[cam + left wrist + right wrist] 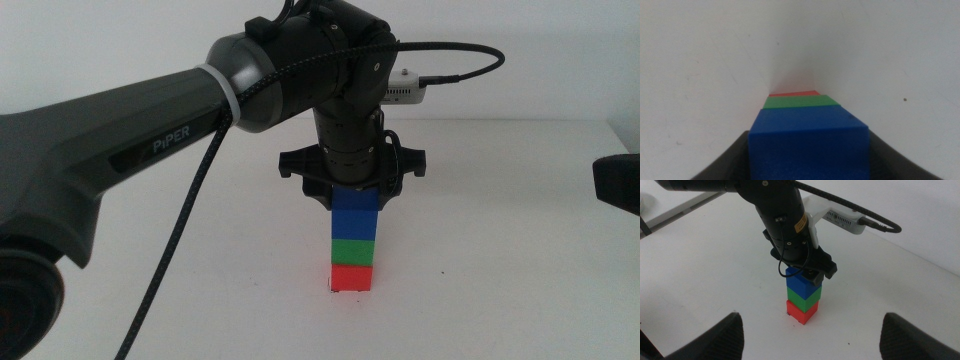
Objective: Stack red cubes first, then green, then blue cubes in a specific spot.
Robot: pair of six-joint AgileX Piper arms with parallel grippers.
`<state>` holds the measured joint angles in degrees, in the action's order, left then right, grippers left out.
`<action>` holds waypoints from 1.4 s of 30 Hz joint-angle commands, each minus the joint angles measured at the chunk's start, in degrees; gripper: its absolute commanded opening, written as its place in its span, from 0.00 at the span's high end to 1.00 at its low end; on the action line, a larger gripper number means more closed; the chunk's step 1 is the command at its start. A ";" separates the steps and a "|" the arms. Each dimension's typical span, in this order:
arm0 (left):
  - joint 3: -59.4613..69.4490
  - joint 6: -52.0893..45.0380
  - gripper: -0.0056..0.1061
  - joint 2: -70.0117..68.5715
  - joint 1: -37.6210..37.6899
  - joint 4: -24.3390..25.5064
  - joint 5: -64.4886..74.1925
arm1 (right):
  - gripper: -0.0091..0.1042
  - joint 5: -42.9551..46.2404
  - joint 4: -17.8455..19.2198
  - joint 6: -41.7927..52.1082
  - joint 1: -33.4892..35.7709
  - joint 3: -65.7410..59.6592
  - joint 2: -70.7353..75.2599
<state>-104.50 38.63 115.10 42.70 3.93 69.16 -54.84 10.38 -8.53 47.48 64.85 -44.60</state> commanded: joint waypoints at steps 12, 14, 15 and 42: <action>-0.46 -3.20 0.11 -0.27 0.11 -0.01 0.80 | 0.10 0.64 0.44 0.43 -0.35 -0.27 0.28; -1.61 -4.37 0.11 -1.13 0.11 -0.49 0.80 | 0.10 0.64 0.44 0.43 -0.35 -0.27 0.28; -2.43 -5.24 0.11 -1.76 0.11 -1.10 0.80 | 0.10 0.64 0.44 0.43 -0.35 -0.27 0.28; 30.44 -41.14 0.11 -69.78 -27.35 -2.55 -10.68 | 0.10 0.64 0.44 0.43 -0.35 -0.27 0.28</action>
<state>-77.34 0.79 48.20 19.20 5.59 63.32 -54.84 10.38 -8.53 47.48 64.85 -44.60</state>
